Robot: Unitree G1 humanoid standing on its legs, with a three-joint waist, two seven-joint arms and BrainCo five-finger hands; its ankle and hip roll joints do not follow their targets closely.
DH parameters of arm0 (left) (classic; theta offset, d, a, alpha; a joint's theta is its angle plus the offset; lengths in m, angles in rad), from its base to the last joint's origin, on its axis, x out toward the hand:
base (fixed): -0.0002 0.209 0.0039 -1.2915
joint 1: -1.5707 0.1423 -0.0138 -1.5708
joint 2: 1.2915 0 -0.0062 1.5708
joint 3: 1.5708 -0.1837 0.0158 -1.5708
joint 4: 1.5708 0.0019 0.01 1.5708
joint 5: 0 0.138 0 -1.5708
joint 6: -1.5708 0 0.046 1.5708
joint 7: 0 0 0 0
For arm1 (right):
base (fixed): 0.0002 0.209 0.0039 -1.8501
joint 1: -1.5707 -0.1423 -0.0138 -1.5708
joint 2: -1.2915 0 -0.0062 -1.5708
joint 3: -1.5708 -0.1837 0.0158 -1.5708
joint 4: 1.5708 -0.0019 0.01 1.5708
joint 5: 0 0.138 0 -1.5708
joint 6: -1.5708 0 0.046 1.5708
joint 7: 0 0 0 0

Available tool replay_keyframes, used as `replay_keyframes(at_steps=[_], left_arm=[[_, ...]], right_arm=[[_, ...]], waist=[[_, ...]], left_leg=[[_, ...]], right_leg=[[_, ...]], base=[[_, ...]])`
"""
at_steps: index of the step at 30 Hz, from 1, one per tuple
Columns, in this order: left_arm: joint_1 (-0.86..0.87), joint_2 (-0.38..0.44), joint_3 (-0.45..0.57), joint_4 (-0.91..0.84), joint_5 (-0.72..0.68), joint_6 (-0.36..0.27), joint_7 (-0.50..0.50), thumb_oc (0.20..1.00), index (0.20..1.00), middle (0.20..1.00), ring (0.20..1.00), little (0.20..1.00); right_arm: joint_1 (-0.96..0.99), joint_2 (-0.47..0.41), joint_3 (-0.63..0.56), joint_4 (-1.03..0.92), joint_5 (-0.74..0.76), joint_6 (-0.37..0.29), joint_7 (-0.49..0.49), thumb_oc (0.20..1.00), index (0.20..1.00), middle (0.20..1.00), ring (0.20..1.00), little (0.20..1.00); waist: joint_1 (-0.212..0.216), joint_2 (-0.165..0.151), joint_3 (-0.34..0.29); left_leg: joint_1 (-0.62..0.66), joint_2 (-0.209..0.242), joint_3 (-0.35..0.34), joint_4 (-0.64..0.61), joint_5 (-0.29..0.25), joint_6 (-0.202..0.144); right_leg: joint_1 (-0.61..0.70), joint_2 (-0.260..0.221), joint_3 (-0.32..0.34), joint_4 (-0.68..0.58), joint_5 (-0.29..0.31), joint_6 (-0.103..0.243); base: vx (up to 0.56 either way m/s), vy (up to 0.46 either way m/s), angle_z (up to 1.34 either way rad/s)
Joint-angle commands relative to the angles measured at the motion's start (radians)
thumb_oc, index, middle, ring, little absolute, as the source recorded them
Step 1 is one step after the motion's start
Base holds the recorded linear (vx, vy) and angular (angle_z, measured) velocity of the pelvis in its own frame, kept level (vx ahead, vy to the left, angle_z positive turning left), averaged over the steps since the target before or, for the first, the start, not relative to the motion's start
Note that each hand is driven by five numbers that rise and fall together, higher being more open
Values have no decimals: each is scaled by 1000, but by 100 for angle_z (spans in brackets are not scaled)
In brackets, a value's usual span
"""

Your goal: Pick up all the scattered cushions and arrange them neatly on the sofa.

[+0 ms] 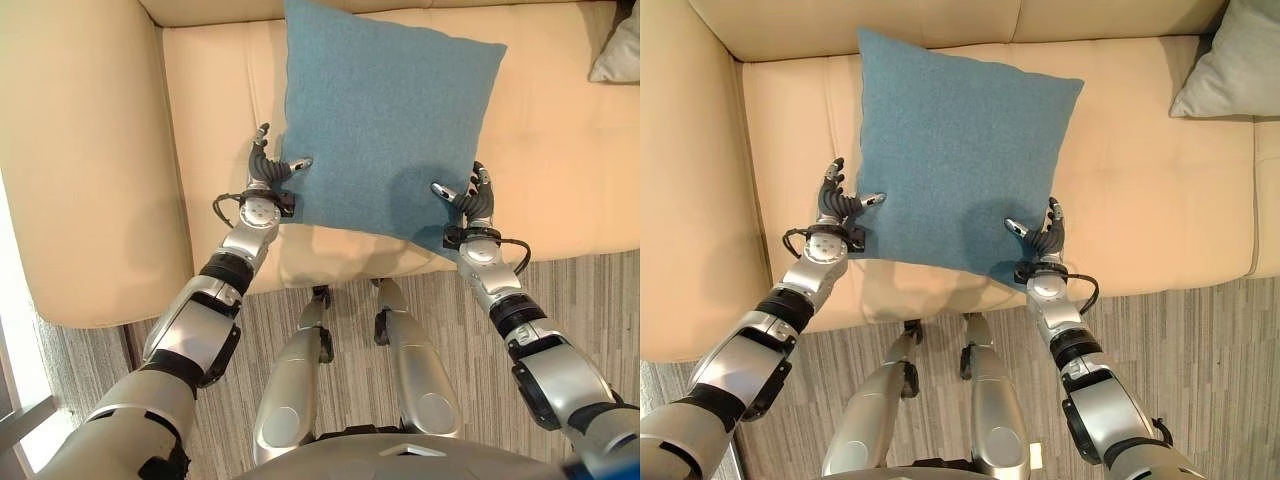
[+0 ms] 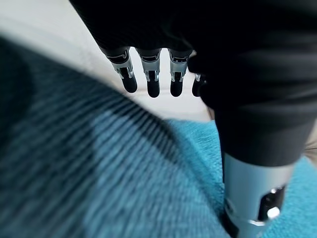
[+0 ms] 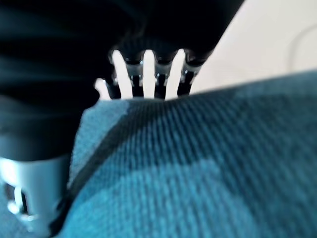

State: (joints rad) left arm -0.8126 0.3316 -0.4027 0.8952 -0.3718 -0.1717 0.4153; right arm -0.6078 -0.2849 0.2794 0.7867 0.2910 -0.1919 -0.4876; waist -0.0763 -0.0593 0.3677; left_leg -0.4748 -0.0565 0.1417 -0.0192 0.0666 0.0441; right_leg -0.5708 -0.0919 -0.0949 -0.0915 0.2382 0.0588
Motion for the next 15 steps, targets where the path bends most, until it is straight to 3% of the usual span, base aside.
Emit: replay_keyframes(at_steps=[1,6,7,8,9,15], left_arm=[[-17,-49,-30,37,2,-44,-15,1000,1000,1000,1000,1000],[0,-108,-47,21,-25,-51,-25,1000,1000,1000,1000,1000],[1,-119,-48,14,-42,-55,-27,1000,1000,1000,1000,1000],[2,-122,-46,6,-54,-59,-29,1000,1000,1000,1000,1000],[3,-124,-42,-9,-73,-66,-30,225,225,225,225,225],[45,-160,-28,-120,-129,-108,-26,200,200,200,200,200]], right_arm=[[-27,27,34,33,-20,-20,-4,1000,1000,1000,1000,1000],[-53,46,48,26,-9,-27,-9,1000,1000,1000,1000,1000],[-57,51,50,10,1,-34,-8,818,818,818,818,818],[-57,54,51,-2,9,-38,-6,410,410,410,410,410],[-62,54,56,-15,16,-45,-2,200,200,200,200,200],[-27,47,41,-132,25,-83,3,200,200,200,200,200]], waist=[[3,28,-39],[8,36,-34],[8,38,-34],[9,39,-35],[9,40,-35],[13,45,-48]], left_leg=[[-92,5,-93,100,-55,-60],[-97,4,-97,81,-42,-65],[-96,5,-100,79,-40,-66],[-96,5,-102,79,-40,-66],[-94,5,-103,78,-40,-67],[-58,11,-113,65,-39,-70]], right_leg=[[18,-74,-22,30,-41,108],[5,-72,-26,26,-41,105],[4,-72,-26,24,-40,105],[4,-71,-25,23,-40,104],[5,-70,-24,23,-40,104],[38,-61,-23,18,-55,99]], base=[[-15,-33,0],[-12,-46,1],[-15,-77,1],[-9,-62,4],[-12,-77,4],[-10,-75,4]])
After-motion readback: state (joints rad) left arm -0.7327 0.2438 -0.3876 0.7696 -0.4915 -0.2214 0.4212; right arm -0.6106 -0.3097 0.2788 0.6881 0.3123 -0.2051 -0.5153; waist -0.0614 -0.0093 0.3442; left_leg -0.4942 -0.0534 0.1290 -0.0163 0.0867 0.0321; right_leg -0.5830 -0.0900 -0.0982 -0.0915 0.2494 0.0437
